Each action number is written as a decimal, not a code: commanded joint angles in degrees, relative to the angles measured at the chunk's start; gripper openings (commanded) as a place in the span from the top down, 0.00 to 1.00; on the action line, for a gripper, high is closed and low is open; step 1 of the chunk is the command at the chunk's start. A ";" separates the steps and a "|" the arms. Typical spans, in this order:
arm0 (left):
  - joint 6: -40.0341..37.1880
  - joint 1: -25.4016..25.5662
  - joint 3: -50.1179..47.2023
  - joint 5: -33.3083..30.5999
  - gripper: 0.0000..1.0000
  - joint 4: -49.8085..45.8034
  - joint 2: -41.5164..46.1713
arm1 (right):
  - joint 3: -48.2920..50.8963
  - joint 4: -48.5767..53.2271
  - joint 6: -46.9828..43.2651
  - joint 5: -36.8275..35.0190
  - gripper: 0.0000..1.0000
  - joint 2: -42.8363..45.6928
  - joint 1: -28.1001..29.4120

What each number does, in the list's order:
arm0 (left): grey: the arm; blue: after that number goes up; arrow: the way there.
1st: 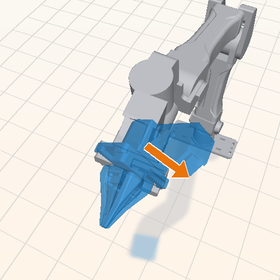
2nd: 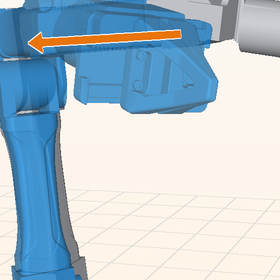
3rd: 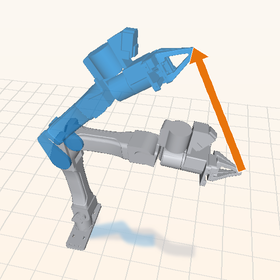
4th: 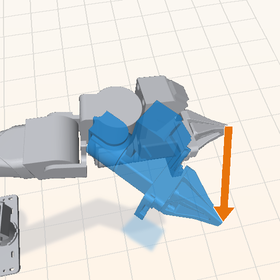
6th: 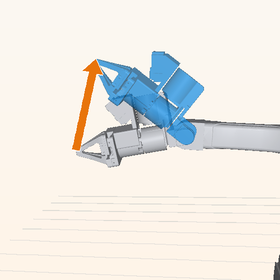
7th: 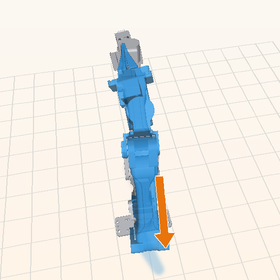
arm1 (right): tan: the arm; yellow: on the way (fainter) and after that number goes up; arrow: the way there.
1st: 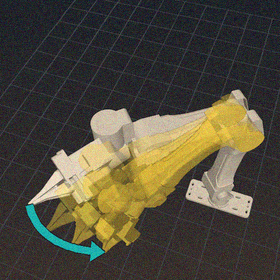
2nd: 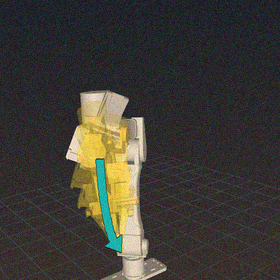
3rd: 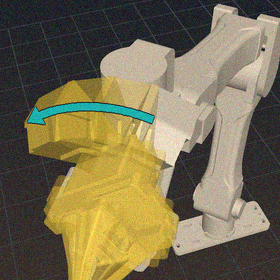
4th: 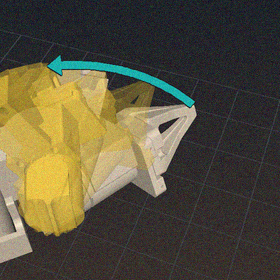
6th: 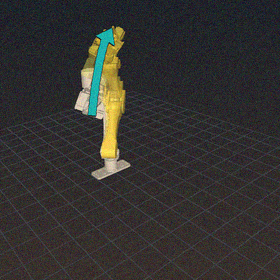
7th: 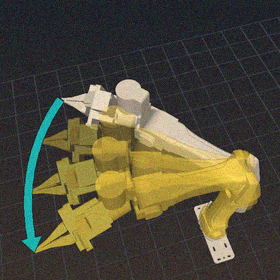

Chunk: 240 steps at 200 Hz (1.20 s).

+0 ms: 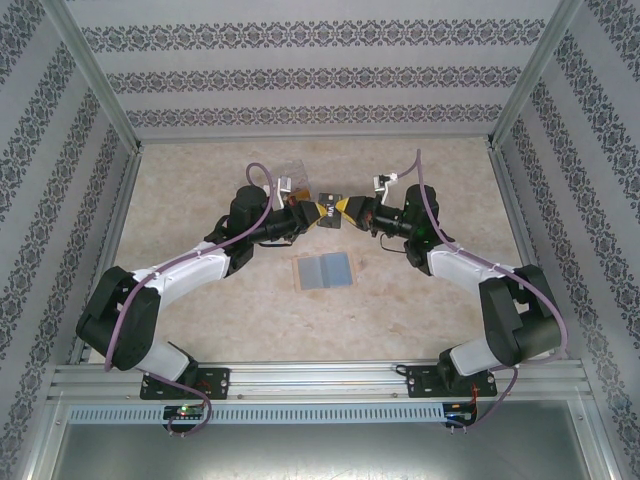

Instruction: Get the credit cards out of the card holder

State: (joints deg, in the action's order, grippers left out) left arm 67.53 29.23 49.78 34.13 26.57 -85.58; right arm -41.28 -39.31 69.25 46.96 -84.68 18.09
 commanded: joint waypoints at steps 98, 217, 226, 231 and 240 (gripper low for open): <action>-48.03 -1.02 23.12 -30.00 1.00 -60.15 2.14 | -4.17 39.57 -28.11 -11.98 0.12 5.79 -0.67; -95.71 -1.33 34.99 -40.76 1.00 -69.37 -11.98 | -6.12 50.87 -33.59 -19.49 0.02 7.68 -1.57; -99.26 -1.37 33.85 -37.97 1.00 -68.73 -12.47 | -5.80 50.49 -33.43 -19.76 0.02 8.10 -1.65; -100.69 -1.53 33.39 -36.71 1.00 -68.27 -12.73 | -5.67 50.49 -33.53 -19.83 0.02 8.37 -1.58; -102.42 -1.74 33.50 -35.45 1.00 -68.15 -13.63 | -5.69 50.75 -33.70 -19.98 0.02 8.76 -1.60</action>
State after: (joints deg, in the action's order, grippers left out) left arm -21.80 28.49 83.83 -5.80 -38.61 -98.19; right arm -45.80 10.07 36.82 28.18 -76.62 16.60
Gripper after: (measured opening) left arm 0.055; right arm 0.981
